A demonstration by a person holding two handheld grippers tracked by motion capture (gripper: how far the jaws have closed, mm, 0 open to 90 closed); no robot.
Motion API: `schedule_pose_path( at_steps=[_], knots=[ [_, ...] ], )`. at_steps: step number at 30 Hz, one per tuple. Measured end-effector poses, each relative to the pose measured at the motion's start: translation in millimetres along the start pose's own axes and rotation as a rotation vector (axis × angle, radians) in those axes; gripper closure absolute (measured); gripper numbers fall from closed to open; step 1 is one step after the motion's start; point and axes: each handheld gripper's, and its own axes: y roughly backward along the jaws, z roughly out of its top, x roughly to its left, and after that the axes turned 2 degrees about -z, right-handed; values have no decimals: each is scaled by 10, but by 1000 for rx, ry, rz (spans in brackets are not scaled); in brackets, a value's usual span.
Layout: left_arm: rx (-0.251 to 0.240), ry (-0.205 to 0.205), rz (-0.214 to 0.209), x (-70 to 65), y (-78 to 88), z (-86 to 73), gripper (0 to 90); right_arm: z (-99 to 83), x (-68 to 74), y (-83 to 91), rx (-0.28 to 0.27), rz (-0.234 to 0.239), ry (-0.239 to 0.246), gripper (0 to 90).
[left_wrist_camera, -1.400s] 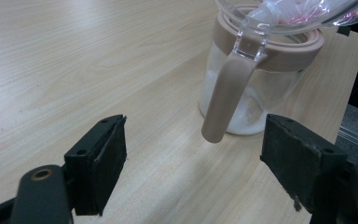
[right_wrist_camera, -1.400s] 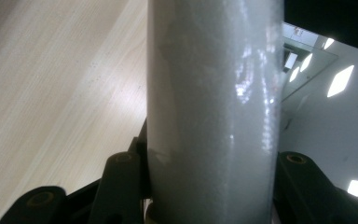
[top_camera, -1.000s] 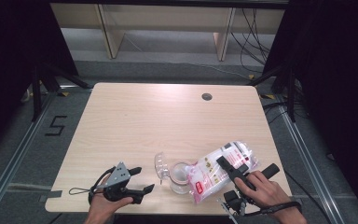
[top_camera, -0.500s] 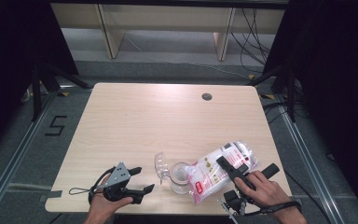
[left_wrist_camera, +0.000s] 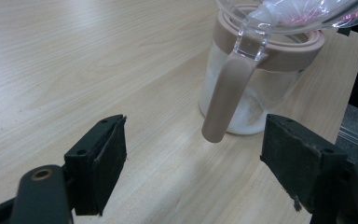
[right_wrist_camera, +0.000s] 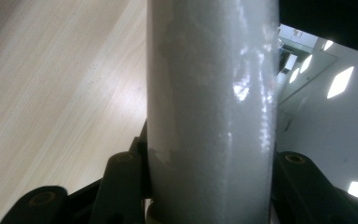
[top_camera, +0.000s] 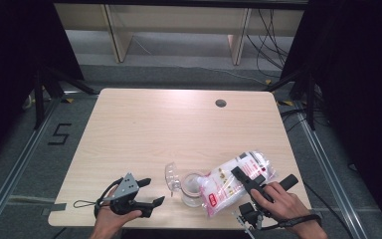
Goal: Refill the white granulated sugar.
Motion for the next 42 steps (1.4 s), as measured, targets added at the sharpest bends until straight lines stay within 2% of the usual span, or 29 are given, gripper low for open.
schedule_pose_path(
  at_steps=[11,14,25,29,33,42],
  knots=[
    [2,-1,0,0,1,0,216,-13,3,-11,-10,-9,3,607],
    [0,-2,1,1,1,1,216,-13,3,-5,-3,3,-4,609],
    [-1,1,1,-1,0,0,216,-19,1,-12,-2,3,4,616],
    [0,0,1,0,0,1,216,-16,11,-12,-2,5,-11,618],
    [-1,-1,0,0,0,1,216,-21,0,-15,-6,5,3,620],
    [2,-2,-1,0,-2,0,216,-15,7,-15,0,10,-9,623]
  ],
)
